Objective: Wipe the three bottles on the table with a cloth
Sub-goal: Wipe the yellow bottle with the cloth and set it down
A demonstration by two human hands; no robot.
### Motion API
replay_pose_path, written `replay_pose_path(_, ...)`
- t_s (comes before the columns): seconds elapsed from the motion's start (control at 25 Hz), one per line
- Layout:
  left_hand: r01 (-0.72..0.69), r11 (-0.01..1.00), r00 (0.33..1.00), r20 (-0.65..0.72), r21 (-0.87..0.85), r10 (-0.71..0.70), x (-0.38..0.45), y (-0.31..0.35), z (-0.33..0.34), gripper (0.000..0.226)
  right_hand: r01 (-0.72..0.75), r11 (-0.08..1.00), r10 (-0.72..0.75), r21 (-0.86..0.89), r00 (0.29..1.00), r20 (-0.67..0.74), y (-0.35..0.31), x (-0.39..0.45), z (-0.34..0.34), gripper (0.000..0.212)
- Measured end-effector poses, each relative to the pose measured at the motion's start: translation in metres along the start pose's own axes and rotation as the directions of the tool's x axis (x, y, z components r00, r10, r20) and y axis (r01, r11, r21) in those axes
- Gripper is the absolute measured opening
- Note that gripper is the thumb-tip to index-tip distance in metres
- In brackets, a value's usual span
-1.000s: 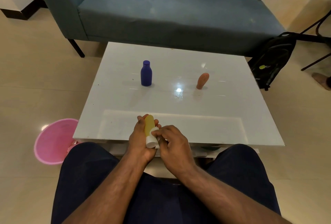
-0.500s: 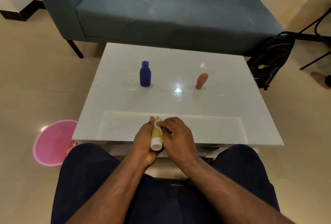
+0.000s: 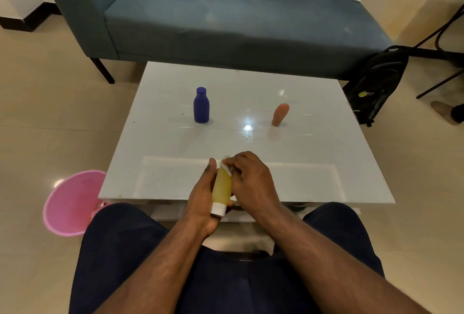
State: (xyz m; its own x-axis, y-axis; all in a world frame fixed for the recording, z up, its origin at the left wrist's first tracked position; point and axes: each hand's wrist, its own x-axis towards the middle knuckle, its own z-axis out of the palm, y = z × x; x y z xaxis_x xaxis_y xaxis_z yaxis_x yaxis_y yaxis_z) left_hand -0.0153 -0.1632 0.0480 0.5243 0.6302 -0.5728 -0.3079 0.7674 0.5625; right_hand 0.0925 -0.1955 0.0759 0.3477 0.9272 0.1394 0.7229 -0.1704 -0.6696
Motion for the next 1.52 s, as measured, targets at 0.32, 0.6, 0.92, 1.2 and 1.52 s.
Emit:
replay_pose_path(0.32, -0.023, 0.995, 0.991, -0.125, 0.098, 0.036, 0.001, -0.001, -0.002, 0.027, -0.175, 0.976, 0.179, 0.129, 0.984, -0.021, 0.011, -0.015, -0.005, 0.027)
replay_pose_path(0.6, -0.017, 0.982, 0.993, -0.109, 0.188, 0.038, 0.0, -0.004, -0.001, 0.033, -0.192, 0.97, 0.19, 0.148, 0.981, 0.028, 0.009, -0.004, -0.012, 0.022)
replay_pose_path(0.92, -0.029, 0.991, 0.991, -0.127, 0.13, 0.046, 0.005, -0.004, -0.004, 0.026, -0.108, 0.979, 0.132, 0.172, 0.982, -0.136, 0.009, -0.029, -0.007, 0.023)
replay_pose_path(1.2, -0.018, 0.991, 0.991, -0.132, 0.135, 0.036, 0.005, -0.007, -0.004, 0.021, -0.079, 0.994, 0.084, 0.079, 0.994, -0.069, 0.006, -0.011, -0.016, 0.023)
replay_pose_path(1.52, 0.067, 0.996, 0.992, -0.102, -0.064, -0.074, 0.012, -0.007, -0.011, 0.027, -0.014, 1.0, 0.013, 0.027, 0.999, 0.03, -0.002, -0.029, -0.003, 0.024)
